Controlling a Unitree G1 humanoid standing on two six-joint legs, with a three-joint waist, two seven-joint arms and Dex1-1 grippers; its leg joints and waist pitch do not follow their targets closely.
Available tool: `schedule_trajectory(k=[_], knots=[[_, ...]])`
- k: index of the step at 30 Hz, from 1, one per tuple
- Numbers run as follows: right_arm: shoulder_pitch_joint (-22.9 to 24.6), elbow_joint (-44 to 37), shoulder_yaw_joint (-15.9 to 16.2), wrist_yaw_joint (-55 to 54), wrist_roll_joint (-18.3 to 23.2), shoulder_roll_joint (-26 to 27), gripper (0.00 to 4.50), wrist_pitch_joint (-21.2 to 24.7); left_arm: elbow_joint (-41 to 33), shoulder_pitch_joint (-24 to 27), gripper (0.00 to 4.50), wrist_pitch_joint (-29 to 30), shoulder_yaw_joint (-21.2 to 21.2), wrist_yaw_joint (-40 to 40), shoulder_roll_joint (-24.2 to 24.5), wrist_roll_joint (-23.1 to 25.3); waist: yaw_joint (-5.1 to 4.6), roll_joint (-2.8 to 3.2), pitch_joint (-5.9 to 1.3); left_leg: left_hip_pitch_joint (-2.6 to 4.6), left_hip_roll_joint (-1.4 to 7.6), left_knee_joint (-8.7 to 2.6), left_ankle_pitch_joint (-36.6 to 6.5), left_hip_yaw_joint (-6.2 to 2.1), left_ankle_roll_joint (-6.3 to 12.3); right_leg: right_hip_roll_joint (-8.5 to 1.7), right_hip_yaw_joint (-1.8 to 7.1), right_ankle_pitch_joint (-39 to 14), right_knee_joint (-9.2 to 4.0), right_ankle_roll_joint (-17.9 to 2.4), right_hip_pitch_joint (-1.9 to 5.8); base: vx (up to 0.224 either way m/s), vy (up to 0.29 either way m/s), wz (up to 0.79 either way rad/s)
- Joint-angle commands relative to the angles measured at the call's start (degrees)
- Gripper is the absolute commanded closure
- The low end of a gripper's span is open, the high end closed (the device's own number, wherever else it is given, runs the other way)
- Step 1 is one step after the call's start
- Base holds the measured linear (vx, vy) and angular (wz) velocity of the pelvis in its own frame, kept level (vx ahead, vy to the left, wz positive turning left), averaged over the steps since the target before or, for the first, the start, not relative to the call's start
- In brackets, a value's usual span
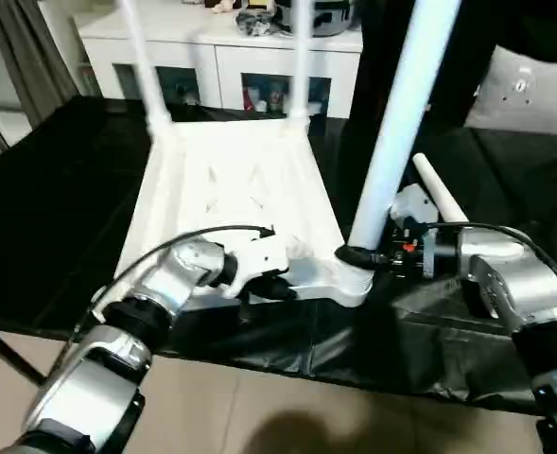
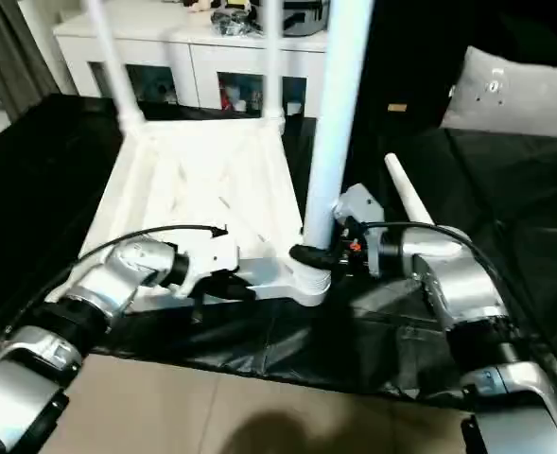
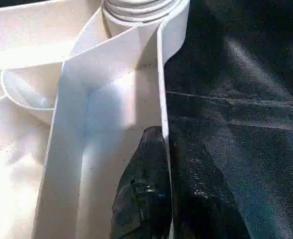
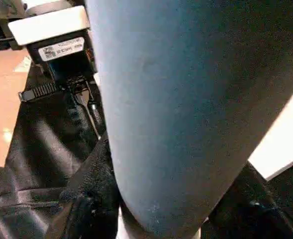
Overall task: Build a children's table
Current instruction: Rotate leg to tighten
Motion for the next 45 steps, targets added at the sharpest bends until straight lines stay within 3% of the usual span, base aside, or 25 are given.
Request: schedule_trajectory(k=[1,4,9,11,14,15,16,17,18,20,21,27,29,30,31,32,33,34,36,37,38,39,40,42,45], knots=[[3.1,3.8,5.1,1.8,-4.1,-0.1,2.65,3.1,0.5,-1.6,4.5,-0.1,0.3,0.5,2.2,1.7,-0.19,-0.23,-2.66,-0.72,3.44,-4.87,-6.9,-0.59,3.8,-4.79,3.83,-20.6,-4.35,-6.6,3.49,0.0,0.0,0.0],[3.8,2.8,4.5,1.2,-3.2,0.2,2.65,4.0,0.0,-0.9,4.5,0.2,0.4,0.3,2.4,1.4,-0.08,-0.4,-2.61,-0.71,3.34,-4.87,-6.6,-0.54,3.66,-4.83,3.86,-22.0,-4.49,-6.2,3.54,0.0,0.0,0.0],[6.1,0.7,2.1,-2.3,-2.1,0.8,2.65,4.6,-0.6,-0.2,4.5,1.0,0.5,0.3,2.2,1.0,-0.11,0.15,-2.58,-0.68,3.55,-5.03,-6.9,-0.7,3.22,-4.78,3.95,-20.6,-4.39,-6.6,3.52,0.0,0.0,0.0],[6.4,0.4,1.7,-3.0,-1.9,1.0,2.65,4.6,-0.6,-0.2,4.5,1.1,0.6,0.3,2.1,0.9,-0.22,0.04,-2.46,-0.71,3.45,-5.12,-7.7,-0.67,2.97,-4.74,3.92,-21.4,-4.56,-6.3,3.57,0.0,0.0,0.0],[8.8,-2.0,-0.1,-5.4,-1.0,1.4,2.66,5.1,-0.8,0.0,4.5,1.5,0.7,0.1,2.0,0.6,-0.38,0.71,-2.27,-0.49,3.37,-5.26,-10.1,-0.67,2.24,-4.64,3.82,-23.7,-5.25,-5.6,3.41,0.0,0.0,0.0],[9.3,-2.4,-0.3,-5.8,-0.9,1.4,2.66,5.2,-0.7,0.0,4.5,1.4,0.7,0.0,2.0,0.6,-0.36,0.49,-2.26,-0.47,3.34,-5.28,-10.5,-0.68,2.15,-4.65,3.78,-23.9,-5.25,-5.3,3.46,0.0,0.0,0.0],[9.7,-2.7,-0.5,-6.0,-0.9,1.4,2.66,5.2,-0.5,-0.1,4.5,1.3,0.6,0.0,2.0,0.6,-0.29,1.02,-2.39,-0.47,3.31,-5.35,-10.4,-0.86,1.99,-4.65,3.77,-23.4,-5.04,-5.4,3.52,0.0,0.0,0.0],[9.9,-2.9,-0.6,-6.2,-1.0,1.4,2.66,5.2,-0.3,-0.2,4.5,1.2,0.6,-0.1,2.0,0.6,-0.4,0.89,-2.38,-0.51,3.28,-5.35,-10.5,-0.83,2.09,-4.58,3.76,-23.1,-5.08,-5.4,3.52,0.0,0.0,0.0],[10.0,-3.0,-0.6,-6.4,-1.0,1.5,2.66,5.2,-0.2,-0.3,4.5,1.2,0.5,-0.2,2.0,0.7,-0.37,1.24,-2.42,-0.54,3.26,-5.34,-10.4,-0.85,2.14,-4.61,3.78,-22.8,-5.01,-5.6,3.55,0.0,0.0,0.0],[10.1,-3.3,-0.6,-6.8,-1.0,1.5,2.66,5.4,0.0,-0.5,4.5,1.1,0.4,-0.4,1.9,0.8,-0.47,1.05,-2.38,-0.62,3.18,-5.33,-10.5,-0.8,2.3,-4.53,3.73,-23.0,-5.12,-5.6,3.58,0.0,0.0,0.0],[10.0,-3.3,-0.6,-7.2,-0.9,1.8,2.66,5.4,0.2,-0.7,4.5,1.1,0.3,-0.5,1.9,0.8,-0.44,1.37,-2.33,-0.6,3.14,-5.34,-10.7,-0.82,2.29,-4.56,3.67,-23.6,-5.15,-5.5,3.56,0.0,0.0,0.0],[10.8,-5.8,-2.0,-12.9,-0.3,4.9,2.66,8.5,-2.2,0.8,4.5,4.7,0.6,0.2,1.5,0.0,-0.83,1.3,-2.07,-0.4,3.23,-5.65,-12.8,-0.98,1.46,-4.58,3.57,-26.9,-5.65,-4.3,3.3,0.0,0.0,0.0],[10.9,-6.1,-2.8,-18.8,-1.4,7.0,2.66,10.6,-6.0,3.3,4.5,9.8,2.0,2.9,0.2,-1.3,-1.24,1.36,-1.89,-0.45,3.35,-5.86,-13.6,-1.07,0.79,-4.72,3.61,-27.7,-5.62,-4.3,3.3,0.0,0.0,0.0],[10.9,-6.3,-3.2,-20.8,-1.6,7.7,2.66,11.7,-7.5,4.2,4.5,11.5,2.4,4.1,-0.3,-1.6,-1.67,1.23,-1.5,-0.22,3.17,-5.87,-15.8,-1.12,0.53,-4.65,3.26,-30.9,-6.05,-3.6,3.0,0.0,0.0,0.0],[10.8,-6.3,-3.7,-23.3,-2.0,8.7,2.66,12.8,-9.2,5.3,4.5,13.7,3.1,6.0,-1.2,-2.0,-2.1,1.32,-1.2,0.1,2.99,-5.82,-17.6,-1.06,0.4,-4.45,2.95,-33.6,-6.53,-2.6,2.74,0.0,0.0,0.0],[10.6,-6.3,-4.0,-25.3,-2.4,9.5,2.66,13.6,-10.8,6.1,4.5,15.9,3.6,7.9,-2.3,-2.2,-2.75,1.38,-1.07,0.97,2.43,-5.43,-20.6,-1.1,0.39,-4.32,1.98,-38.5,-7.67,-0.3,2.41,0.0,0.0,0.0],[9.8,-5.7,-4.9,-30.0,-3.1,11.6,2.66,15.5,-13.2,7.2,4.5,20.0,4.2,12.1,-5.0,-2.0,-3.65,0.2,-1.04,0.91,2.38,-5.36,-21.2,-1.24,0.59,-4.31,1.28,-39.9,-8.35,1.3,2.56,0.0,0.0,0.0],[9.1,-5.2,-5.5,-33.1,-3.5,13.1,2.66,16.8,-14.7,7.8,4.5,23.0,4.5,15.1,-7.0,-1.6,-3.83,1.1,-1.19,1.16,2.59,-5.43,-21.1,-1.46,0.2,-4.47,1.13,-39.2,-8.2,1.2,2.77,0.0,0.0,0.0],[7.4,-3.9,-6.3,-38.1,-4.6,15.7,2.66,18.2,-15.8,7.3,4.5,27.1,5.1,20.5,-10.9,-0.9,-5.61,1.52,-0.84,0.9,2.94,-5.61,-24.2,-2.07,0.16,-4.28,-0.38,-38.4,-9.02,2.7,3.16,0.0,0.0,0.0],[7.2,-3.8,-6.4,-38.4,-4.6,15.9,2.66,18.3,-15.8,7.2,4.5,27.2,5.2,20.8,-11.1,-0.8,-6.02,1.78,-0.9,1.01,3.05,-5.66,-25.4,-2.21,0.15,-4.28,-0.51,-38.0,-9.15,3.0,3.31,0.0,0.0,0.0],[5.2,-1.6,-7.0,-42.2,-5.1,17.8,2.66,18.3,-16.3,6.2,4.5,29.0,5.5,24.0,-13.3,-0.1,-6.88,1.68,-1.03,0.45,3.26,-6.07,-26.6,-2.61,0.28,-4.48,-0.4,-36.1,-8.91,3.0,3.85,-0.013,0.051,-0.02],[3.8,0.0,-7.5,-44.7,-5.2,19.0,2.66,18.2,-16.6,5.6,4.5,29.9,5.4,25.4,-14.0,0.7,-7.57,1.17,-1.12,0.38,3.34,-6.17,-27.3,-2.67,0.52,-4.62,-0.15,-35.4,-8.76,2.6,3.7,0.0,0.0,0.0],[3.8,0.0,-7.5,-44.7,-5.2,19.0,2.66,18.2,-16.6,5.6,4.5,29.9,5.4,25.4,-14.0,0.7,-7.95,1.39,-0.96,0.42,2.9,-6.04,-27.0,-2.62,0.75,-4.84,-0.15,-36.1,-8.99,2.4,3.56,0.0,0.0,0.0],[2.6,1.3,-7.8,-47.0,-5.4,19.9,2.66,18.2,-17.3,5.5,4.5,30.3,5.0,25.6,-13.4,1.5,-8.39,1.37,-0.87,0.41,2.38,-5.88,-25.8,-2.43,1.14,-5.11,-0.04,-37.6,-9.4,2.3,3.27,0.0,0.0,0.0],[2.0,2.1,-8.6,-48.2,-5.7,20.7,2.66,19.0,-19.6,6.6,4.5,31.5,4.4,25.4,-12.3,2.4,-8.66,1.27,-1.07,-0.12,2.54,-6.1,-24.3,-2.53,1.14,-5.3,0.48,-36.8,-9.1,1.9,3.34,0.0,0.0,0.0]])
